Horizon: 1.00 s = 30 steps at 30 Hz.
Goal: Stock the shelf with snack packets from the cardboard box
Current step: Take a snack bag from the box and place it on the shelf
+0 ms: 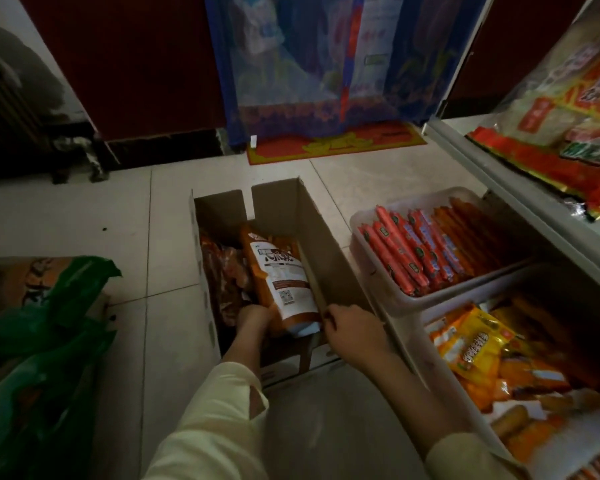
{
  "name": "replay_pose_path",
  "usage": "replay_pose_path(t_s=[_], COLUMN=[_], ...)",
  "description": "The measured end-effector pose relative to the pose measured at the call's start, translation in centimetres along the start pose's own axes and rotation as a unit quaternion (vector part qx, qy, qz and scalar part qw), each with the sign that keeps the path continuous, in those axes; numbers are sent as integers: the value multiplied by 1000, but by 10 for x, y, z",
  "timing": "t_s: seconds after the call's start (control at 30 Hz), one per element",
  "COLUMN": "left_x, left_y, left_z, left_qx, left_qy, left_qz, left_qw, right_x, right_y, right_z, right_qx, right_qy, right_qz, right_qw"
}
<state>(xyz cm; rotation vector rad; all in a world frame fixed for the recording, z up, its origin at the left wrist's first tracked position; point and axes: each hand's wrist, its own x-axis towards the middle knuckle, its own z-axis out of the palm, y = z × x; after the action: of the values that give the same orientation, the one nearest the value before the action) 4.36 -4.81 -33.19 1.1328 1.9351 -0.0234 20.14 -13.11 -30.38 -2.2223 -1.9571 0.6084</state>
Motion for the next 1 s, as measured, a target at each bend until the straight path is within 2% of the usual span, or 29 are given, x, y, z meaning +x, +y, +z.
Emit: replay_pose_path(t_s=[0.07,0.17,0.23,0.33,0.4,0.57,0.7,0.8,0.93,1.0], left_x=[-2,-1,-9,-28,-43,-80,-119,-159,-213,-237], left_y=[2,9,18,33,45,66,76,80,86,90], left_z=[1,9,13,13,8,-17,-40,-53,-58,-54], left_qx=[-3,8,-41,-101,-114,-145,-180,-146,-83,-63], left_qy=[-18,-24,-29,23,59,137,194,244,309,321], left_qz=[11,92,135,183,204,273,343,400,466,489], left_qw=[1000,995,990,978,970,941,902,871,825,809], right_x=[2,2,0,-3,-4,-7,-15,-26,-35,-42], right_y=[-2,-3,-4,-9,-10,-18,-29,-36,-47,-49], right_z=[0,-5,-8,-11,-17,-43,-89,-125,-163,-187], right_qx=[4,22,36,80,148,310,455,498,542,539], right_qy=[3,6,11,-1,-3,17,61,94,93,87], right_qz=[3,0,3,34,34,39,28,-4,-28,-49], right_qw=[1000,1000,999,996,988,950,888,862,835,837])
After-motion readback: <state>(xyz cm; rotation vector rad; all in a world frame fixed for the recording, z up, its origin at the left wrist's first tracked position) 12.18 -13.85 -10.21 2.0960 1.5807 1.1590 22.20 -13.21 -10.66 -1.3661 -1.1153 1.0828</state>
